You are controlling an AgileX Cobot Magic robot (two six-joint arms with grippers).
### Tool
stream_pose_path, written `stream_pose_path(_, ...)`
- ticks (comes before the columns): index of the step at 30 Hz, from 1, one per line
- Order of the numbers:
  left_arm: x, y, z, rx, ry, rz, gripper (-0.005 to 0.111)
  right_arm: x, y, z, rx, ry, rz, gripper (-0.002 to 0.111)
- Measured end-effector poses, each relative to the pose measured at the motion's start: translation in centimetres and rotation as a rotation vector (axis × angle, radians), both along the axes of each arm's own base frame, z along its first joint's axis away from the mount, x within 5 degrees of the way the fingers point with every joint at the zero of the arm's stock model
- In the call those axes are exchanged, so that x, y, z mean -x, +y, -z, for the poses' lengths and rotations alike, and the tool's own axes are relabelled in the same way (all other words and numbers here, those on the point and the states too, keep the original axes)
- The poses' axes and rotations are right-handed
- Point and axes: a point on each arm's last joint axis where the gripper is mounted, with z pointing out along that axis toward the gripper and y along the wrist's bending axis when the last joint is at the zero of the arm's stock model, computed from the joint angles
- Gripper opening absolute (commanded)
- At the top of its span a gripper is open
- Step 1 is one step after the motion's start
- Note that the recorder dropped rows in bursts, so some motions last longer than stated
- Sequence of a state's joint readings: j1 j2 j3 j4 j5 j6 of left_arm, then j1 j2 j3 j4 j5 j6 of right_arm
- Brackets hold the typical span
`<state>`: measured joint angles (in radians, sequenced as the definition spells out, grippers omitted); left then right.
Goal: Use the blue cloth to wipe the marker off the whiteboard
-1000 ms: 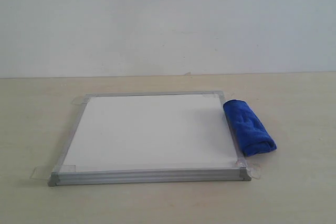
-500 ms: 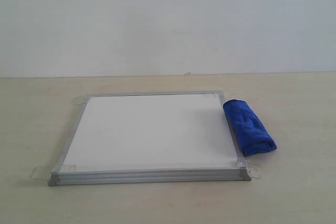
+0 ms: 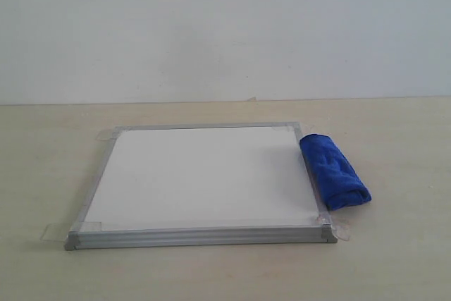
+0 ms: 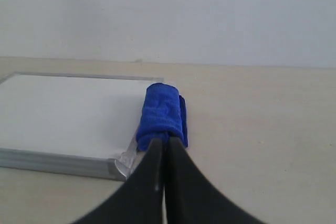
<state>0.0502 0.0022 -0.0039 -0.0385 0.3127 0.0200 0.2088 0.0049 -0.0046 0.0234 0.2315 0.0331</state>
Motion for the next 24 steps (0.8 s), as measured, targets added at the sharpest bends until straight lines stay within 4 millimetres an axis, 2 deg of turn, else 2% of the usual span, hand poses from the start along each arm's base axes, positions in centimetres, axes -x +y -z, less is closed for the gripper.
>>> stream_pose_path(10, 0.0, 0.0, 0.0, 0.0, 0.0, 0.0, 0.004, 0.14, -0.01, 0.73, 0.015, 0.08, -0.002, 0.0)
stream_pose_path(24, 0.0, 0.0, 0.0, 0.0, 0.0, 0.0, 0.004, 0.15, -0.08, 0.85, 0.014, 0.094, 0.011, 0.0)
